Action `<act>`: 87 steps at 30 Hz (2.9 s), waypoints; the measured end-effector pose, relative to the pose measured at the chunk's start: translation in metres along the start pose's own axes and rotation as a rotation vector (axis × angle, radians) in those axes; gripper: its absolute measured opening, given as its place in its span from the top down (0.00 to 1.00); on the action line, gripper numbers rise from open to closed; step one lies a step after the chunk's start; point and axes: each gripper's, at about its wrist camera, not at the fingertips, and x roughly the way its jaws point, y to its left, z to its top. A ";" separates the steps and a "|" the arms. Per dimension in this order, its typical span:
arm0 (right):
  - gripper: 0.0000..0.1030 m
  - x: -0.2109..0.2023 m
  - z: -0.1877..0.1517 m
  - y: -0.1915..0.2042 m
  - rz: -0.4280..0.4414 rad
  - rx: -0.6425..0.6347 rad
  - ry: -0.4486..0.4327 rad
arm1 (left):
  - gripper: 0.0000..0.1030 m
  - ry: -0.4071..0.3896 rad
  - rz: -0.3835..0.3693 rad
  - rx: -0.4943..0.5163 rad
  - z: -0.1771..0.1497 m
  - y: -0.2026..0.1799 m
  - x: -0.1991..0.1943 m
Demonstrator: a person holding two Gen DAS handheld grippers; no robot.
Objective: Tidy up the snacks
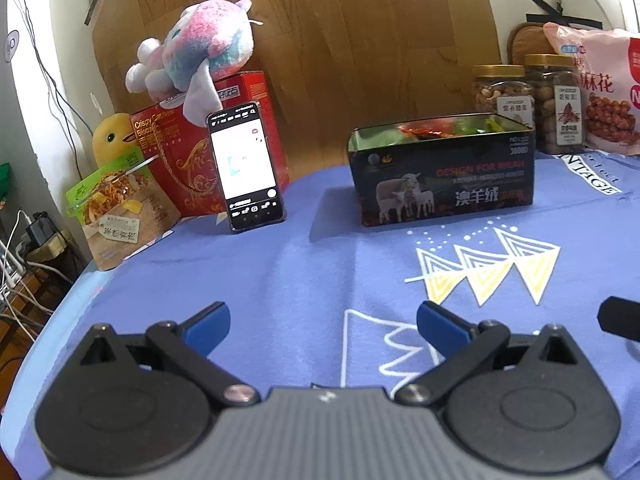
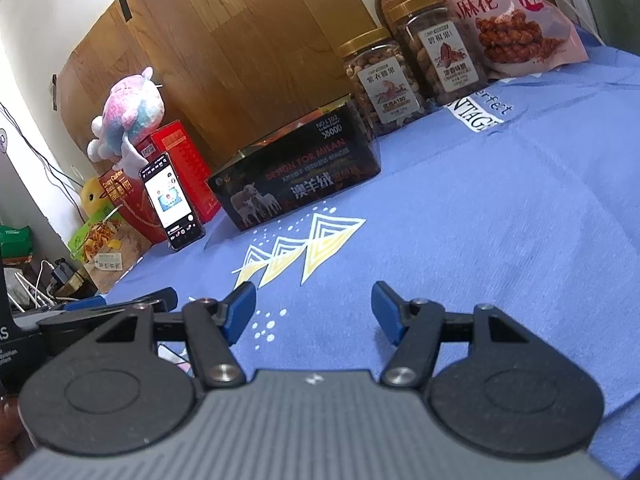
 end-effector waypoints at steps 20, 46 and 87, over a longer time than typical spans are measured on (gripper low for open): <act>0.35 -0.024 0.007 0.004 -0.038 -0.021 -0.155 | 0.00 -0.040 -0.136 0.001 0.006 -0.017 -0.032; 0.35 -0.030 0.007 0.008 -0.032 -0.035 -0.180 | 0.00 -0.044 -0.190 0.000 0.004 -0.020 -0.037; 0.34 -0.026 0.008 0.006 -0.018 -0.043 -0.153 | 0.00 0.021 -0.203 -0.055 0.004 -0.015 -0.031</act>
